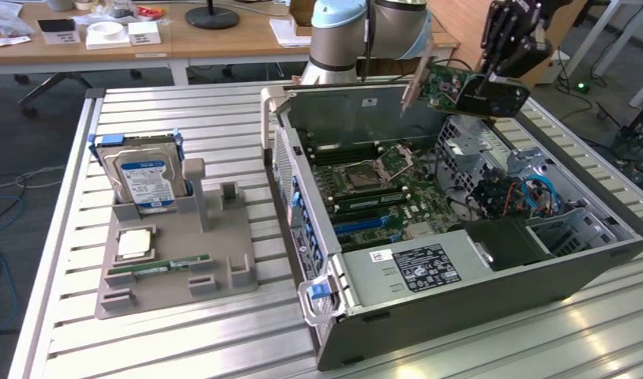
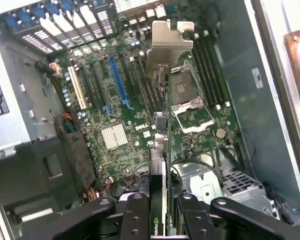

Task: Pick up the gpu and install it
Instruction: 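Insert the gpu into the slot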

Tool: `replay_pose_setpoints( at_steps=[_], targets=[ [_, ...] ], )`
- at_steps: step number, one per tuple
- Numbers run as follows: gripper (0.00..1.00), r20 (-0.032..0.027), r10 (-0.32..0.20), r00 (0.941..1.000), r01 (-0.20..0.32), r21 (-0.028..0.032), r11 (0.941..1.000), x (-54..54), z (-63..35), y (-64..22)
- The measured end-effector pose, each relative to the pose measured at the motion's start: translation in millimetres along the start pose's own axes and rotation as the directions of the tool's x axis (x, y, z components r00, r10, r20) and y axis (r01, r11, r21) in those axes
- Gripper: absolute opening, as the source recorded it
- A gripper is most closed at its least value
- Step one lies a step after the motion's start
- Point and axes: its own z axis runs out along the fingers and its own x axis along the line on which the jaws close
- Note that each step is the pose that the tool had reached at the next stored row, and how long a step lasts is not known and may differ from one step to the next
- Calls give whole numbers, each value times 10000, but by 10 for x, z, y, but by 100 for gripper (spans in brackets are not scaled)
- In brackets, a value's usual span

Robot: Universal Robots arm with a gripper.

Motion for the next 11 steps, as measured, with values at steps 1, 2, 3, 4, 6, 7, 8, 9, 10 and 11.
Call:
replay_pose_setpoints(
  at_steps=[1,2,3,4,6,7,8,9,10,11],
  targets=[
    [26,-6,-180,9998,180,-4,9998,0,1,0],
    [26,-13,-353,9994,353,-9,9994,0,2,0],
    [26,-20,-524,9986,524,-13,9986,0,3,0],
    [26,-27,-694,9976,694,-17,9976,0,3,0],
    [26,-39,-1032,9947,1032,-27,9947,0,5,0],
    [26,-45,-1199,9928,1199,-31,9928,0,6,0],
    [26,-52,-1379,9904,1379,-36,9904,0,7,0],
    [26,-58,-1547,9879,1547,-42,9880,0,8,0],
    [26,-64,-1716,9851,1716,-46,9852,0,9,0],
    [26,-70,-1887,9820,1887,-52,9820,0,10,0]
  ],
)
